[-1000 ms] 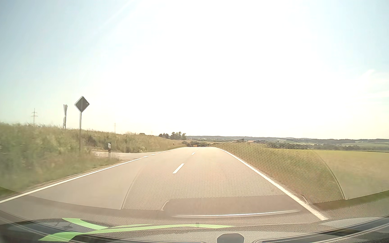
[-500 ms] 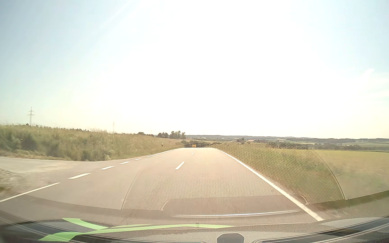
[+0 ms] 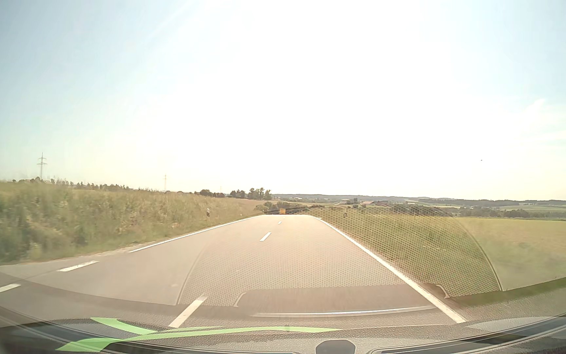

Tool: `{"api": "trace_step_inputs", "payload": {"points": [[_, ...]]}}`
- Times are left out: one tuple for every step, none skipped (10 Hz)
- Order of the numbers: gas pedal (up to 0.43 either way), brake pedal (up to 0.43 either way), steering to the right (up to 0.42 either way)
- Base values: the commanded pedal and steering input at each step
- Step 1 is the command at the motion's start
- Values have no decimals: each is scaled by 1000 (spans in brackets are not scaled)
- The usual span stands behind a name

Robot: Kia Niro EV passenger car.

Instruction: Follow the waypoints while adhering to traffic rules and regulations

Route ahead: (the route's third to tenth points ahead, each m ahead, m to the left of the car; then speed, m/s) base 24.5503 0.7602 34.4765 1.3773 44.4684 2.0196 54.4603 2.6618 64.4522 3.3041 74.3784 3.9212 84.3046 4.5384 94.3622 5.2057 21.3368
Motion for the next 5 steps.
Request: {"api": "trace_step_inputs", "payload": {"points": [[248, 0, -3], [248, 0, -3], [228, 0, -3], [220, 0, -3], [197, 0, -4]]}}
